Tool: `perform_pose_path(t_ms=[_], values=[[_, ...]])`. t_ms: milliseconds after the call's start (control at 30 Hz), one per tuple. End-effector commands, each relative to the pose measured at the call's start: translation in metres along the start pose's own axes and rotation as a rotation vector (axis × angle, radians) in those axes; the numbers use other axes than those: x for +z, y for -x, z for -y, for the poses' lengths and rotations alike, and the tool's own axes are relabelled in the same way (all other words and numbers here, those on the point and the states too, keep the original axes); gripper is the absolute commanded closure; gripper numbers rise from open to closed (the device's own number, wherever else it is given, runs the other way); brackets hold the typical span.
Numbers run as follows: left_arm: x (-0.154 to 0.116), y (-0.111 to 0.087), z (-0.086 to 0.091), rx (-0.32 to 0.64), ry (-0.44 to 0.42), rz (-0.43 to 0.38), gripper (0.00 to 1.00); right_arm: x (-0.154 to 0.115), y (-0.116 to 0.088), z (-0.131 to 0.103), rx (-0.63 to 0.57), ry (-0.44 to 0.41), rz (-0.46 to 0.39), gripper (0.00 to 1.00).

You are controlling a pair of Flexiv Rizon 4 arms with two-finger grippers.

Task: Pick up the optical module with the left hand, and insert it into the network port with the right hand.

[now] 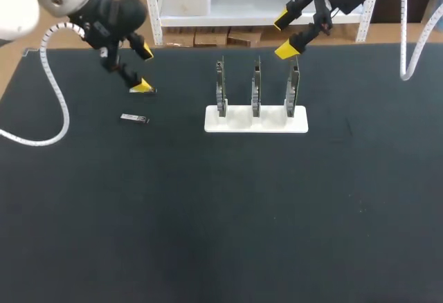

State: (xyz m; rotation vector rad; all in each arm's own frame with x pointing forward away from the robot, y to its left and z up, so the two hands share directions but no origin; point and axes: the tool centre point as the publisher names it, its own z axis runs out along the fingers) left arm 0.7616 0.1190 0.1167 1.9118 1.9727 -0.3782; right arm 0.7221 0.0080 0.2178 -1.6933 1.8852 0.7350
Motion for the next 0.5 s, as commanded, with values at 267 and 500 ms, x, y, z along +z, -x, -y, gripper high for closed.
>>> perform_pose_path(t_ms=[267,500], values=[[0.004,-0.024,0.000,-0.043,-0.022,-0.044,0.00,0.000,-0.001,-0.002,0.000,-0.006,0.001,0.00],[0.003,-0.031,0.003,-0.056,-0.039,0.006,0.00,0.000,-0.001,-0.002,0.000,-0.006,0.001,0.00]])
